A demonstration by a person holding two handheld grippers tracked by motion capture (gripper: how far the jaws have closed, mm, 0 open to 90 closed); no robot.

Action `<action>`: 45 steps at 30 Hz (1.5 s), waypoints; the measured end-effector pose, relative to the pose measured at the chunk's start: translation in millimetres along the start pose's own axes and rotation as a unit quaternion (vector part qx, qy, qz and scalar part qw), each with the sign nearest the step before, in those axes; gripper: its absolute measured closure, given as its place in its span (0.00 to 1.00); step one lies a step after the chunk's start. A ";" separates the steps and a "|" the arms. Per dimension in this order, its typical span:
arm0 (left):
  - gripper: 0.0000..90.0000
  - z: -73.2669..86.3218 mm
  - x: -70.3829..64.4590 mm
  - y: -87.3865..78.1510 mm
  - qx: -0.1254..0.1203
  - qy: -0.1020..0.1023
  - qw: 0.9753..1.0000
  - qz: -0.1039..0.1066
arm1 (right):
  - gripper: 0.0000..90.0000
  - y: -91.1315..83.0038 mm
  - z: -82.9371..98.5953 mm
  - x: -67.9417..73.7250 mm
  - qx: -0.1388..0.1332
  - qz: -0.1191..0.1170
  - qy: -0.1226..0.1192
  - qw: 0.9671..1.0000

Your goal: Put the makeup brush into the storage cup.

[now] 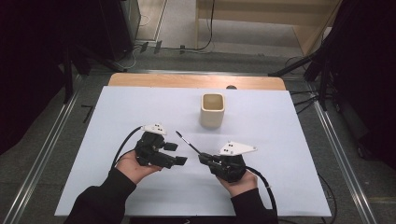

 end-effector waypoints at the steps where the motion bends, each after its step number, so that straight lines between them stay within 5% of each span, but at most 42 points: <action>1: 0.33 0.4 -0.3 -0.2 -0.002 -0.002 1.000 -0.001 | 0.95 0.6 0.9 2.2 -0.002 0.002 0.000 1.000; 18: 0.34 1.3 -2.2 0.0 -0.036 -0.020 0.999 0.000 | 0.95 -3.5 21.0 9.1 -0.052 0.017 0.052 0.997; 28: 0.34 -1.5 -3.8 -0.2 -0.052 -0.032 0.998 0.003 | 0.95 4.9 27.6 8.2 -0.098 -0.024 0.129 0.987; 38: 0.38 -5.9 -7.2 -0.7 -0.073 -0.067 0.995 0.020 | 0.95 9.8 23.3 8.0 -0.123 -0.015 0.135 0.983; 45: 0.43 -9.9 -4.7 -0.5 -0.083 -0.103 0.991 0.029 | 0.95 9.5 20.1 10.9 -0.133 0.000 0.120 0.984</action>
Point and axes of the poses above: each handheld gripper's, and its own axes: y roughly forward along the jaws, z roughly out of its underside, x roughly to its left, the point moved 6 cm from there along y, roughly forward along the jaws, and after that the axes turned 8 degrees about -y, right-handed, at the moved point
